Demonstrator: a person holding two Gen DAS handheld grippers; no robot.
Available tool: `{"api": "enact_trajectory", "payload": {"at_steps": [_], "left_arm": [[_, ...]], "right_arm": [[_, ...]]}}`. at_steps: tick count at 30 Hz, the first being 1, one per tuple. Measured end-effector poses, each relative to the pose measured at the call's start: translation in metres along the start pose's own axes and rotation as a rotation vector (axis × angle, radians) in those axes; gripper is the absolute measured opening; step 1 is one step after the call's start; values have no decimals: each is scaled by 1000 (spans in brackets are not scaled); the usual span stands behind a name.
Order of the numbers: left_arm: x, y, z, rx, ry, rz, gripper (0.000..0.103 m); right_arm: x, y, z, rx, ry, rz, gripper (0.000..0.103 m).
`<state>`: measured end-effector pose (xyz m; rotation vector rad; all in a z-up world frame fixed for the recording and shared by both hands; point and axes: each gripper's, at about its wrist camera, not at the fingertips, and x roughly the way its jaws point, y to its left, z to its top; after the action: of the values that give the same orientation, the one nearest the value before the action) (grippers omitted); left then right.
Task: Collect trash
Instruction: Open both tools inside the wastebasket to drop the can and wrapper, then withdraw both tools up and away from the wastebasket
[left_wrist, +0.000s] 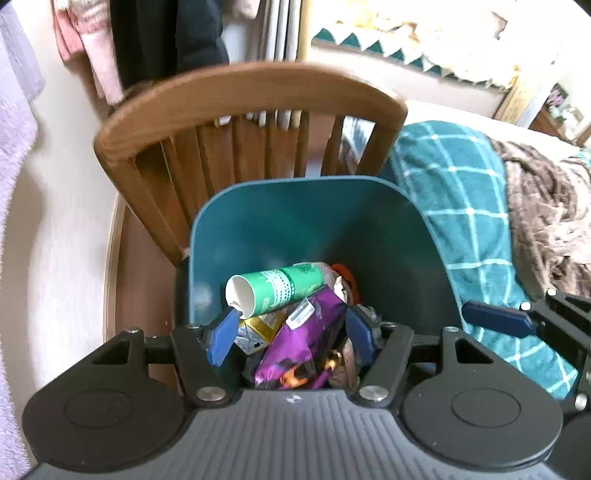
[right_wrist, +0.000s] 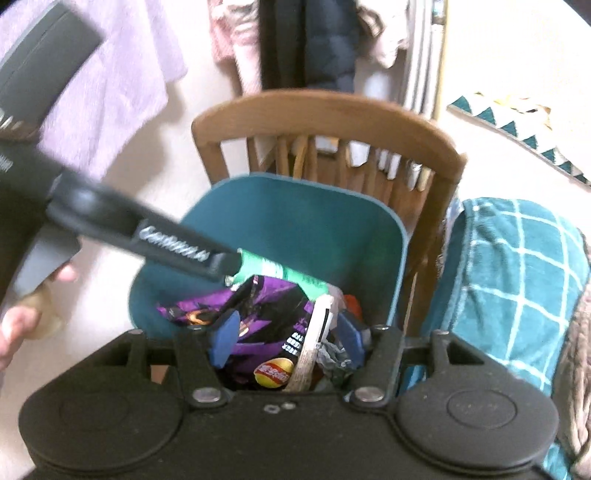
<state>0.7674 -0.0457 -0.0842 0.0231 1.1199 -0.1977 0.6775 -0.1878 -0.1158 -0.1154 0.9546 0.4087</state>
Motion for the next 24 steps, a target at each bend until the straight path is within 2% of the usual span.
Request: {"api": "enact_trajectory", "payload": {"at_steps": [5, 13, 16, 22, 24], "left_arm": [[-45, 2, -18, 19, -71, -37, 63], [-108, 3, -51, 41, -177, -47, 64], [-130, 3, -64, 44, -220, -46, 73], [-164, 3, -87, 54, -287, -50, 74], [-173, 4, -94, 49, -307, -49, 77]], "right_arm": [[-38, 5, -6, 48, -79, -27, 61], [-99, 23, -18, 91, -199, -32, 64], [-117, 30, -23, 111, -240, -20, 68], [-152, 45, -38, 128, -324, 4, 79], [-161, 50, -42, 125, -347, 1, 83]]}}
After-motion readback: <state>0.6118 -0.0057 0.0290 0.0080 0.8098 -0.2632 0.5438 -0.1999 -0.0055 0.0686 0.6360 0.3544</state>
